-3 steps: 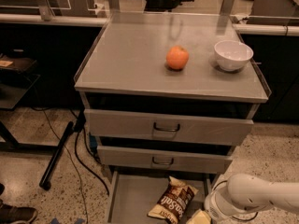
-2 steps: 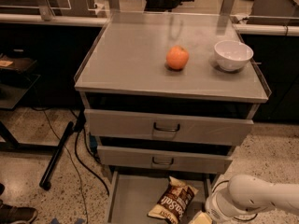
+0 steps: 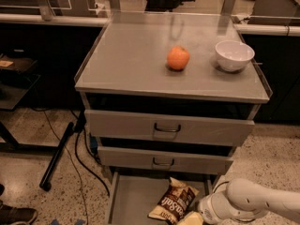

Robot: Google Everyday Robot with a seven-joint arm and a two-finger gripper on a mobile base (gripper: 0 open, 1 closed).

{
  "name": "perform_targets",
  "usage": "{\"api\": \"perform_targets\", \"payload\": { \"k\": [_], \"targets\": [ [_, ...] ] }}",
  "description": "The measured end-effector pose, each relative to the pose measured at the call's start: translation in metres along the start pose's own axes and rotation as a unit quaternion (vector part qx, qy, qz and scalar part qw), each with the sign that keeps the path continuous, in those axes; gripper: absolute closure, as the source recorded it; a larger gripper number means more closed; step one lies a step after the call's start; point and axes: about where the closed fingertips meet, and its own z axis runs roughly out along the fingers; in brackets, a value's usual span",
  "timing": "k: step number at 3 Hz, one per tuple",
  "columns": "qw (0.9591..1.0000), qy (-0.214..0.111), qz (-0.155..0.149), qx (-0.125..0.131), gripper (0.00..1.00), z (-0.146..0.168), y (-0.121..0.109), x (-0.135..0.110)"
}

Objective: Pick brown chip bag from bottom drawer and place on counter

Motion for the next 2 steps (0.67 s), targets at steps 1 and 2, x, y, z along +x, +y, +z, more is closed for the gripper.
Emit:
{"api": "perform_targets", "payload": {
  "k": [1,2],
  "targets": [
    [0.9992,-0.02,0.033,-0.008,0.0,0.0246,-0.0076,-0.0116],
    [0.9992,-0.02,0.033,-0.008,0.0,0.0246,-0.0076,-0.0116]
  ]
}}
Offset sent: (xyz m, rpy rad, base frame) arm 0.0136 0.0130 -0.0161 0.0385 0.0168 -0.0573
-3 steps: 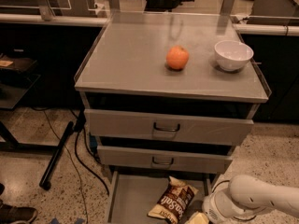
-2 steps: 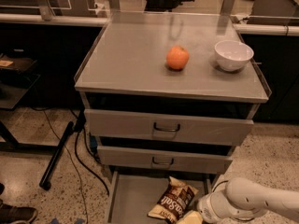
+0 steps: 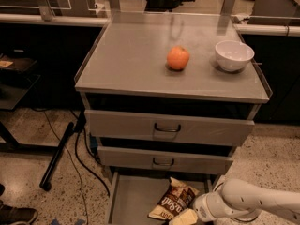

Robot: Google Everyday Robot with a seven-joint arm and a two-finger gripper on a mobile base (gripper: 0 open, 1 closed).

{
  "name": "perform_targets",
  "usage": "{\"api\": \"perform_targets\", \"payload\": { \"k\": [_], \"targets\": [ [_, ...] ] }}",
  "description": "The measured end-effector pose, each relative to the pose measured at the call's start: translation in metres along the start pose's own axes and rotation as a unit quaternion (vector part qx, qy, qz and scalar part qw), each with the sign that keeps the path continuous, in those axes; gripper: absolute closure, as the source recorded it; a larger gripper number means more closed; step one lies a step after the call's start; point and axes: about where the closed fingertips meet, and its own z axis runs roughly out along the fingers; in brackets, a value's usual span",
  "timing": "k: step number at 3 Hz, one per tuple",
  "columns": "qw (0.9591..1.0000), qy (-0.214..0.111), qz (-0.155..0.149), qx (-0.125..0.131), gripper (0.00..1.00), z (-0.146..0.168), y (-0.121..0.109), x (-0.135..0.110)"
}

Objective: Pick brown chip bag from bottom drawer and place on counter

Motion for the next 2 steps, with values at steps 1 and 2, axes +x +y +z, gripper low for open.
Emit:
{"api": "perform_targets", "payload": {
  "k": [1,2],
  "targets": [
    [0.9995,-0.001,0.026,0.015,0.0,0.02,-0.014,0.011],
    [0.9956,-0.014,0.079,0.048,0.0,0.043,-0.043,0.025]
  ]
}}
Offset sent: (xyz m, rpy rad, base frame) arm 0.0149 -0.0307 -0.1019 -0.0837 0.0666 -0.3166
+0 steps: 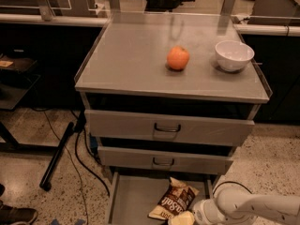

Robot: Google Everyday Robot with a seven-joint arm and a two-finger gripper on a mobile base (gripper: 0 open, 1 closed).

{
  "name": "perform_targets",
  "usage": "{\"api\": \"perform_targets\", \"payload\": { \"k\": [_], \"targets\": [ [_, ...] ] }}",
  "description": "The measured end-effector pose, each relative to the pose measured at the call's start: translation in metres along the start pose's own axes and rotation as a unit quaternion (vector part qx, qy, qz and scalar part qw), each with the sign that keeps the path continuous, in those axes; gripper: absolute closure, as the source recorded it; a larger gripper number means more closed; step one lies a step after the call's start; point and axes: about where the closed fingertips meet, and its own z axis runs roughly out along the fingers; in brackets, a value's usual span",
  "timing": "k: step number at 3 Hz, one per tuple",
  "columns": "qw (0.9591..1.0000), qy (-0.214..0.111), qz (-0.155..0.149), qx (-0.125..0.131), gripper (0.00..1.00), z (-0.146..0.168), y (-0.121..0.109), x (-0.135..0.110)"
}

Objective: Pick brown chip bag from bottom drawer and place on counter

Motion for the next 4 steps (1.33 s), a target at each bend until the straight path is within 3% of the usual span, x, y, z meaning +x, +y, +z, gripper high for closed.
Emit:
{"api": "perform_targets", "payload": {
  "k": [1,2,3,4],
  "targets": [
    [1.0,0.0,0.0,0.0,0.0,0.0,0.0,0.0],
    [0.9983,-0.01,0.057,0.004,0.0,0.033,-0.008,0.005],
    [0.9927,-0.014,0.119,0.017,0.0,0.067,-0.029,0.015],
    [0.9875,-0.015,0.155,0.026,0.0,0.087,-0.043,0.02]
  ]
}}
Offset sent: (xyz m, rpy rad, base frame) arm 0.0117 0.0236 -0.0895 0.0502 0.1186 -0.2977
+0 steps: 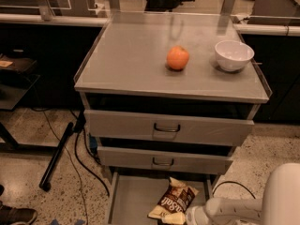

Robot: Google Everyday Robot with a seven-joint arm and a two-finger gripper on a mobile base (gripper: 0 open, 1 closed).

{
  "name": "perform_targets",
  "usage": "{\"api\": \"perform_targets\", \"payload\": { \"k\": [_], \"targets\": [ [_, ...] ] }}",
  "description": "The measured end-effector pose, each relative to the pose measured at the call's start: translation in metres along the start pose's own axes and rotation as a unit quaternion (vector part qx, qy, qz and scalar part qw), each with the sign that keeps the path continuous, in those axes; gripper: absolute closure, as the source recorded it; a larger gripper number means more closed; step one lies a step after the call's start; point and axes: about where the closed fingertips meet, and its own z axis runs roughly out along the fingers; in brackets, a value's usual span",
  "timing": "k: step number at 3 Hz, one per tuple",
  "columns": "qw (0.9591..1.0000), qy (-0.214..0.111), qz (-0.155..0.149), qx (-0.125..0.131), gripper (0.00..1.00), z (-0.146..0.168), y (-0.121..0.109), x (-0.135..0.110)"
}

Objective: Pick brown chip bag from bottom drawer and place on counter

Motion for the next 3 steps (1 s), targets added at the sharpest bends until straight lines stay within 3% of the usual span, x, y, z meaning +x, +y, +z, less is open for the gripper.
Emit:
{"api": "perform_targets", "payload": {
  "k": [1,3],
  "targets": [
    [1.0,0.001,-0.001,-0.002,0.0,0.0,0.001,0.001],
    [0.9981,-0.027,0.044,-0.035,0.0,0.027,0.029,-0.03]
  ]
}}
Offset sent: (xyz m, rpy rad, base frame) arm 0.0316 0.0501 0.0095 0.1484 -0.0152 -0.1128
